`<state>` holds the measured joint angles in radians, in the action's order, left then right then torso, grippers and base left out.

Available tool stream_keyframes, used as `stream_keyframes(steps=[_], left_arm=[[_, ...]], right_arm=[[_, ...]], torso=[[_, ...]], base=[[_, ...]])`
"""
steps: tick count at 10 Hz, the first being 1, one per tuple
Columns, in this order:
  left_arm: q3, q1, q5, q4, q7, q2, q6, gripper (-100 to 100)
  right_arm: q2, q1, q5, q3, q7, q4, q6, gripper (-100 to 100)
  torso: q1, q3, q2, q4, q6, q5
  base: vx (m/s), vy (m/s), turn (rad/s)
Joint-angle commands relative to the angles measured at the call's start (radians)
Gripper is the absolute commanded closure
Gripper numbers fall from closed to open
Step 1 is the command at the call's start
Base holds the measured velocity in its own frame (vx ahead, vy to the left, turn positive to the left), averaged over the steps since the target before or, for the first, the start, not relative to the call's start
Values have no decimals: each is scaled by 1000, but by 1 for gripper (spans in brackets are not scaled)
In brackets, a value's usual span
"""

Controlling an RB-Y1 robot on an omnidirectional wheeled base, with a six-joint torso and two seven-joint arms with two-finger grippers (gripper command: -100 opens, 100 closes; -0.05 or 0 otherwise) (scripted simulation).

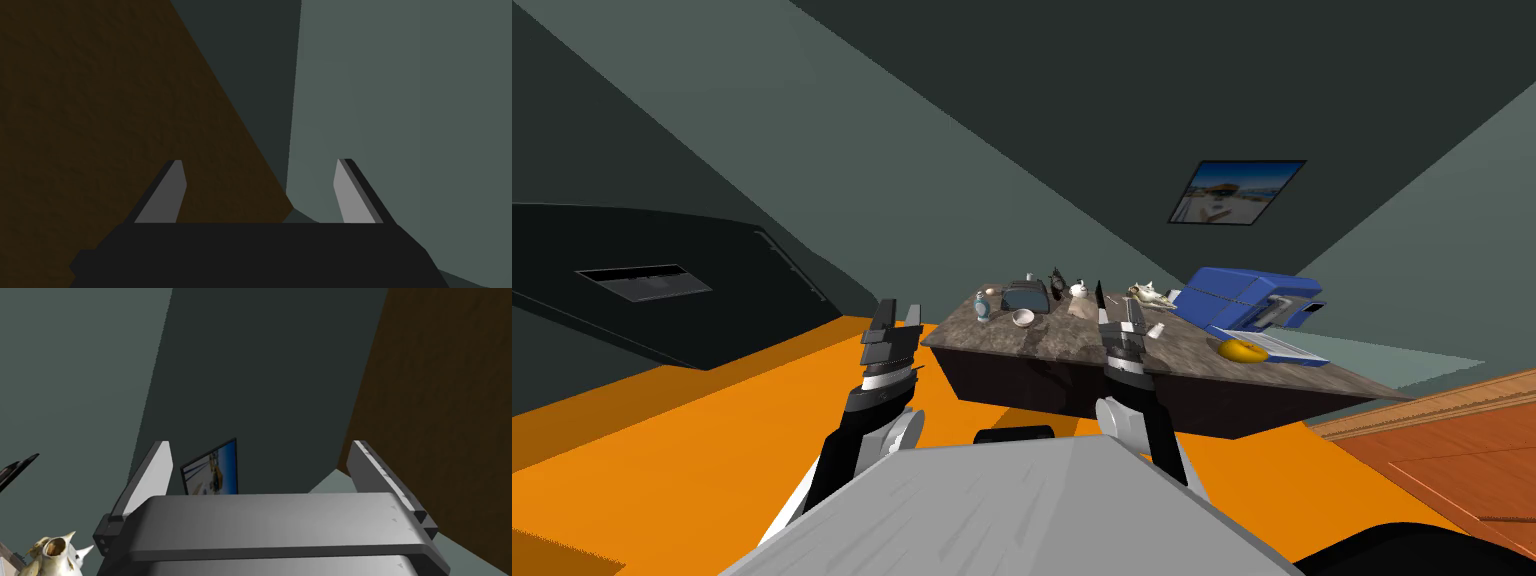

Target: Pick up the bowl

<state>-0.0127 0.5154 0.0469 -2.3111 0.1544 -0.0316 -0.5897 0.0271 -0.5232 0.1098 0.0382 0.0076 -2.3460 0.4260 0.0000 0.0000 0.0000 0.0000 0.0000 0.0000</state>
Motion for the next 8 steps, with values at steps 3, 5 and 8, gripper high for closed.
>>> stream_keyframes(steps=[3,5,8], left_arm=[[0,0,0,0,0,0,0,0],[0,0,0,0,0,0,0,0],[0,0,0,0,0,0,0,0]], right_arm=[[-103,-15,-25,11,10,36,-3,-100],[-155,-22,-37,17,15,52,-5,-100],[-237,-39,-66,31,27,91,-10,-100]], torso=[[4,0,1,0,0,1],[5,1,1,0,0,1],[6,0,1,0,0,2]], base=[[-16,67,17],[2,81,7],[-10,108,17]])
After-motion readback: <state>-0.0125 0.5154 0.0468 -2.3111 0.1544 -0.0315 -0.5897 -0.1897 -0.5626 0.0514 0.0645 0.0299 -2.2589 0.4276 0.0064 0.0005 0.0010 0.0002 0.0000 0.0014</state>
